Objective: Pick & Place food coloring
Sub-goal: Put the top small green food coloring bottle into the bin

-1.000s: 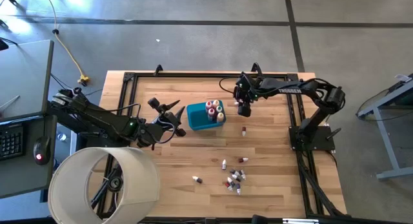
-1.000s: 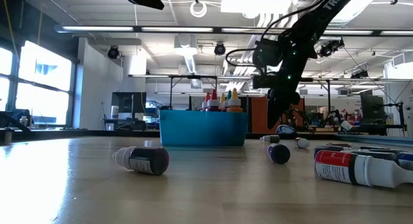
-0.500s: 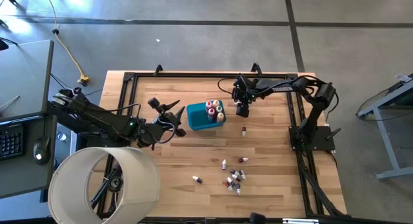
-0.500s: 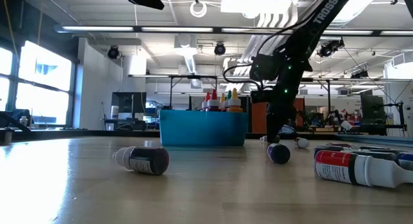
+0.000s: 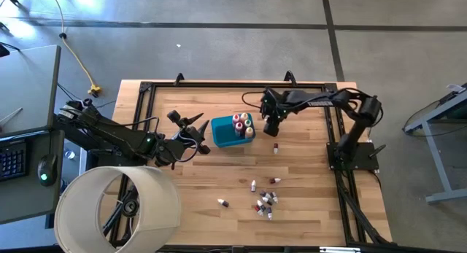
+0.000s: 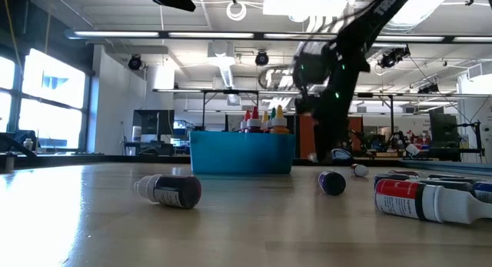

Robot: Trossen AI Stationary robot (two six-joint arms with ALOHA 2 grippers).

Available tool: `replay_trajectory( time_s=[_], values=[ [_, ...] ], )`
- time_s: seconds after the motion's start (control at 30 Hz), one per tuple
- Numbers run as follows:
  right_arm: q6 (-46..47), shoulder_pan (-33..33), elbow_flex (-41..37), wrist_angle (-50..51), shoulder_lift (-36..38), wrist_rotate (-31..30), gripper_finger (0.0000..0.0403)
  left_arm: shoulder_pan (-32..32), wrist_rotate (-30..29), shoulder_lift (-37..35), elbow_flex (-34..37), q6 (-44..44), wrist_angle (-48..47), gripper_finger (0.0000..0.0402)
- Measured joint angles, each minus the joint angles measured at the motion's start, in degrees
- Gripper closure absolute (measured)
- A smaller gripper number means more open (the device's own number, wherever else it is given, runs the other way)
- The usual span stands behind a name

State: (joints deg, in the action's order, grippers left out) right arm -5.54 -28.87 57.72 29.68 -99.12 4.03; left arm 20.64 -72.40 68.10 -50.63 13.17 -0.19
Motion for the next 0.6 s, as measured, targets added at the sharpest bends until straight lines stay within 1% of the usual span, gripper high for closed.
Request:
replay_trajectory(
  time_s=[0.07, 0.13, 0.23, 0.37, 0.5, 0.6],
  values=[
    [1.7, 2.7, 1.8, 2.3, 2.2, -1.0, 0.0339, 0.0, 0.0, 0.0, 0.0, 0.0, 0.0, 0.0259],
    [4.3, 6.0, 3.2, 4.3, 4.3, -3.3, 0.0339, 0.0, 0.0, 0.0, 0.0, 0.0, 0.0, 0.0259],
    [7.1, 11.4, 5.2, 2.3, 7.0, -5.1, 0.0339, 0.0, 0.3, 0.0, 0.0, 0.0, 0.0, 0.0259],
    [7.3, 17.4, 5.7, -9.6, 7.9, -5.3, 0.0337, 0.0, 1.8, 0.0, 0.0, 0.0, 0.0, 0.0259],
    [7.2, 21.4, 5.6, -20.7, 4.5, -5.1, 0.0337, 0.0, 3.2, 0.0, 0.0, 0.0, 0.0, 0.0259],
    [6.5, 23.0, 5.6, -24.8, 2.0, -7.8, 0.0337, 0.0, 4.6, 0.0, 0.0, 0.0, 0.0, 0.0259]
  ],
)
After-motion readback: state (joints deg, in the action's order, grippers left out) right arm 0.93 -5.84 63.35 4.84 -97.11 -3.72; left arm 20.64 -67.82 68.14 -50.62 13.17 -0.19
